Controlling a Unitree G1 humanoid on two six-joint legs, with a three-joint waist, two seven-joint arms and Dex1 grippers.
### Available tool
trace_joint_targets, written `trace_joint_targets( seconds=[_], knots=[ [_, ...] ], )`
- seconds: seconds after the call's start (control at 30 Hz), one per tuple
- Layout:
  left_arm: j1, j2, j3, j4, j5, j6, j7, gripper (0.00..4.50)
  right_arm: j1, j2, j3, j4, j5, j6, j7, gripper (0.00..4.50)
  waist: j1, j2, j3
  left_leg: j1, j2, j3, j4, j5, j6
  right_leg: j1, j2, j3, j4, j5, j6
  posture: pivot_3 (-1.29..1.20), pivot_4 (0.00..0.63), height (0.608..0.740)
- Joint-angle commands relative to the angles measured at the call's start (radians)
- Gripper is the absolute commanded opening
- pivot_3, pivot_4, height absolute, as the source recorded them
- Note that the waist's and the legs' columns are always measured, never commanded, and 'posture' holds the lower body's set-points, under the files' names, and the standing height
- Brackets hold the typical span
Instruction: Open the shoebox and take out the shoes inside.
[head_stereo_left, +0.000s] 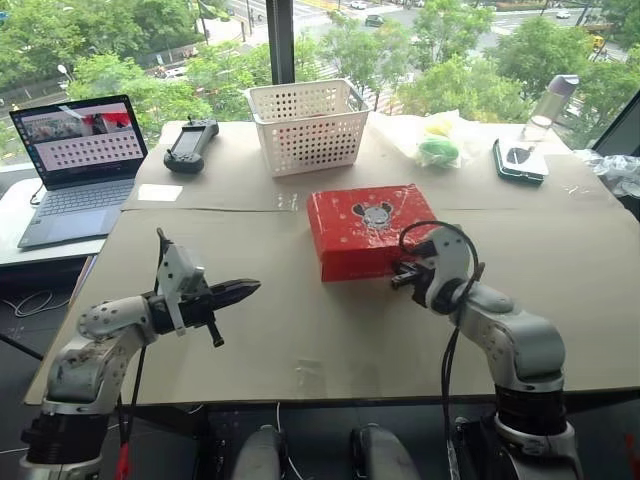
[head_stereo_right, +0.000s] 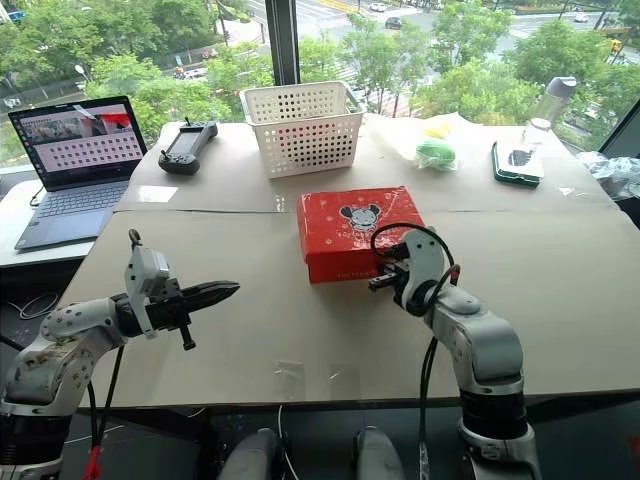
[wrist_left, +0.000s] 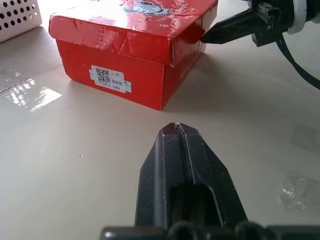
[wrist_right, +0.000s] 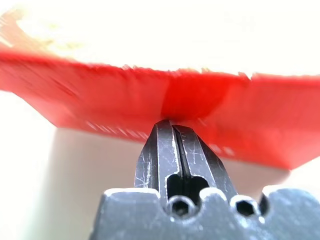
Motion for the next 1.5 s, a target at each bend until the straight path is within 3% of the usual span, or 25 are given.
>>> trace_joint_targets(
  seconds=[0.03,0.33,0.53,0.63,0.77,0.97,1.17,1.4,1.5],
  knots=[
    [-0.017,0.004,0.003,-0.03,-0.01,-0.004,0.007,0.0,-0.028,-0.001,-0.029,-0.041,0.021,-0.024,-0.004,0.07,0.0,0.0,0.0,0.0,0.0,0.0,0.0,0.0,0.0,0.0,0.0,0.0,0.0,0.0,0.0,0.0,0.15,0.733],
    [-0.01,-0.001,-0.005,-0.036,-0.01,-0.006,0.017,0.0,-0.099,-0.008,-0.036,0.005,0.018,-0.037,-0.022,0.07,0.0,0.0,0.0,0.0,0.0,0.0,0.0,0.0,0.0,-0.001,0.0,0.0,0.0,0.0,0.0,0.0,0.15,0.733],
    [-0.015,-0.015,-0.021,-0.03,-0.005,-0.011,0.025,0.0,-0.331,-0.039,0.027,0.166,0.014,-0.074,0.054,0.07,-0.007,0.0,0.0,-0.001,0.0,0.0,0.0,0.0,0.0,-0.004,0.0,0.002,0.001,0.001,-0.001,0.0,0.15,0.733],
    [-0.021,-0.022,-0.03,-0.024,-0.001,-0.014,0.026,0.0,-0.499,-0.056,0.077,0.352,-0.031,-0.143,0.094,0.07,-0.007,0.0,0.0,-0.001,0.0,0.001,0.0,0.0,0.0,-0.005,0.001,0.002,0.002,0.002,-0.001,0.0,0.15,0.733],
    [-0.032,-0.037,-0.052,-0.024,0.004,-0.015,0.035,0.0,-0.813,-0.004,0.046,0.876,-0.125,-0.407,-0.017,0.07,-0.01,0.001,0.001,-0.002,0.0,0.004,0.0,0.0,0.0,-0.009,0.001,0.003,0.003,0.003,-0.001,0.0,0.15,0.733],
    [-0.019,-0.042,-0.051,-0.042,-0.002,-0.005,0.055,0.0,-0.843,0.002,0.003,1.093,-0.146,-0.555,-0.047,0.07,0.0,-0.001,0.0,-0.008,-0.002,0.004,-0.004,0.002,0.002,-0.011,0.0,0.002,0.002,0.007,-0.001,0.0,0.15,0.733],
    [-0.017,-0.039,-0.051,-0.053,-0.006,0.003,0.07,0.0,-0.818,-0.045,0.015,1.055,-0.148,-0.521,0.027,0.07,-0.004,0.0,0.0,-0.014,-0.002,0.004,-0.004,0.002,0.002,-0.015,0.0,0.002,0.001,0.008,-0.001,0.0,0.15,0.733],
    [-0.018,-0.033,-0.049,-0.059,-0.01,0.007,0.072,0.0,-0.769,-0.188,0.101,0.765,-0.089,-0.288,0.312,0.07,-0.005,0.0,0.0,-0.011,-0.001,0.003,-0.004,0.002,0.002,-0.014,0.001,0.002,0.002,0.008,-0.001,0.0,0.15,0.733],
    [-0.02,-0.038,-0.056,-0.056,-0.008,0.005,0.072,0.0,-0.768,-0.267,0.15,0.708,-0.068,-0.245,0.466,0.73,-0.004,0.0,0.0,-0.009,-0.001,0.003,-0.004,0.002,0.002,-0.014,0.001,0.002,0.003,0.008,0.0,0.0,0.15,0.733]
  ],
)
